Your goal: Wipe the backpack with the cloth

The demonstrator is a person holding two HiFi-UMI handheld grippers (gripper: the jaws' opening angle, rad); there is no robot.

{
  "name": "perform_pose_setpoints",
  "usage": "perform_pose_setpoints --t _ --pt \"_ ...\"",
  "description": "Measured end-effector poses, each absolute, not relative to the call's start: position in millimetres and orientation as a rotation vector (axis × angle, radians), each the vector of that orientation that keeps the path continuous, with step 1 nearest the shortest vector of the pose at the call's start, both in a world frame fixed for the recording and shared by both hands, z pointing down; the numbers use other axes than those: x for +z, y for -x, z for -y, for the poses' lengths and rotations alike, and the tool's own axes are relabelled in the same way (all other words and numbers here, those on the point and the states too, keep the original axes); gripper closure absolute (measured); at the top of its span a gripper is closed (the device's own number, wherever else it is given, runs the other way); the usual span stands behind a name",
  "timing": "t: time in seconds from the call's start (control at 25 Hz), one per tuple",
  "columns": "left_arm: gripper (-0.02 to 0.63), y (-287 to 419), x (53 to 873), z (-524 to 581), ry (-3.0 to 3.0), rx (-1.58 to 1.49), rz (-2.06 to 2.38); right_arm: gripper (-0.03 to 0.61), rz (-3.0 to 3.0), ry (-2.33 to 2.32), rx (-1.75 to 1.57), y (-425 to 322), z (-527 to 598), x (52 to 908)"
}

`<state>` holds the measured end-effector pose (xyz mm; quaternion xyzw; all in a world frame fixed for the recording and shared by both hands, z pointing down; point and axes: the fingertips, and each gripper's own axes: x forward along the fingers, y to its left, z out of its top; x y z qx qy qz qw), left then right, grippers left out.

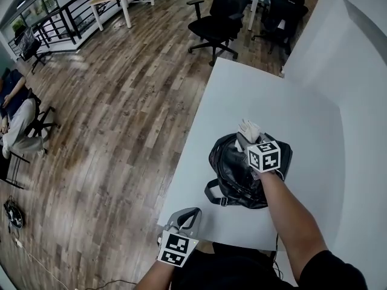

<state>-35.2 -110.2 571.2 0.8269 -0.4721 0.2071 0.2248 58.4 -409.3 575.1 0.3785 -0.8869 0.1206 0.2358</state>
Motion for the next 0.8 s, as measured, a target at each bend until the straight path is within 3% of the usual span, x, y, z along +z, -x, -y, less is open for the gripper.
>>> perform_pose_setpoints --t 0.8 --pt "0.607 18 571 132 -2.374 0.598 1.199 0.477 2.412 -1.198 0.311 -121 406 547"
